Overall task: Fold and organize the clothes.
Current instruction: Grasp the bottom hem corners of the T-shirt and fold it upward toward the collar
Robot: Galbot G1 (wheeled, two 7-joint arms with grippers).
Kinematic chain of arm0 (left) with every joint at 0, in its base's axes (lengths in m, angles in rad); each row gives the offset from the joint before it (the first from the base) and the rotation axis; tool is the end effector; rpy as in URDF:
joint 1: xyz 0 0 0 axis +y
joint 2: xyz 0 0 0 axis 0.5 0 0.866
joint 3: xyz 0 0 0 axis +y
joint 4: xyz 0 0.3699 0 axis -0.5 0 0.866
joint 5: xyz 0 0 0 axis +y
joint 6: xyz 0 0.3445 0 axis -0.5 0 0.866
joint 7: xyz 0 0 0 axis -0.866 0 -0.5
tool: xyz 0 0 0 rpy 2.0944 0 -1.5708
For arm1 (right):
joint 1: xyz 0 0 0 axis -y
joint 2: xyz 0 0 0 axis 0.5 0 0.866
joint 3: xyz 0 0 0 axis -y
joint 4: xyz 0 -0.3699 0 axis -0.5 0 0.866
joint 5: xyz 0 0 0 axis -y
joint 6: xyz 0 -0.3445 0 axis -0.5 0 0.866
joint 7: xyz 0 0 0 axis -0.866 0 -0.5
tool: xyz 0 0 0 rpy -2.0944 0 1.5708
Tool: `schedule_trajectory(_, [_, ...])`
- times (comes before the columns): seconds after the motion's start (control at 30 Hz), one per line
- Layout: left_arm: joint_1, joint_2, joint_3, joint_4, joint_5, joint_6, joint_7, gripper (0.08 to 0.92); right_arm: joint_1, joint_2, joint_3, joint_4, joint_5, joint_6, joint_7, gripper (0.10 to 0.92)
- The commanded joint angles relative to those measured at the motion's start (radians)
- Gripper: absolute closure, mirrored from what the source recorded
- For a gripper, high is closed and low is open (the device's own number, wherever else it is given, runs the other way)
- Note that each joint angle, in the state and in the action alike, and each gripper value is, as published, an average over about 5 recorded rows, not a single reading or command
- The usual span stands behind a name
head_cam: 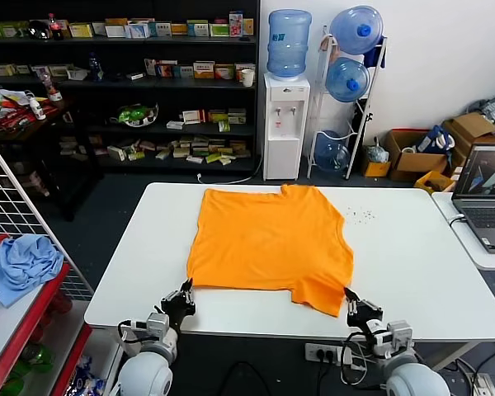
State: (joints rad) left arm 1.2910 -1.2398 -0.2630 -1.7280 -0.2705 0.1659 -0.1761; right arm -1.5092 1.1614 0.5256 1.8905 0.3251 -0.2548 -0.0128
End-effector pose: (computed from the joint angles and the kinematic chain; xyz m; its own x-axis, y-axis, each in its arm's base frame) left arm 0.2400 0.0198 -0.3970 -0.9388 0.1110 0.3262 0.1296 0.9909 0.0361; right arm 0.1859 -0.1048 -0.3604 -0.9057 -0.1155 0.4080 -0.1439 0.9888 -0.0396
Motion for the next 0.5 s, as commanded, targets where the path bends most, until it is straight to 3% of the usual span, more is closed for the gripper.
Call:
schedule_trajectory(0.03, [0.157,0.072,-0.015,-0.175,0.008,-0.014,0.002,0.907,-0.160,-0.007,0.028,0.122,-0.094,0.022,0.023,0.901])
schedule_trajectory(0.23, [0.204,0.085,-0.018,-0.219,0.051,-0.049,0.007,0.907,-0.200,-0.011,0.039,0.167,-0.149,0.068,0.039,0.901])
schedule_trajectory(0.5, [0.048,0.017,-0.003,-0.102,0.122,-0.121,0.007,0.907,-0.026,-0.036,-0.004,0.042,-0.160,0.190,0.043,0.901])
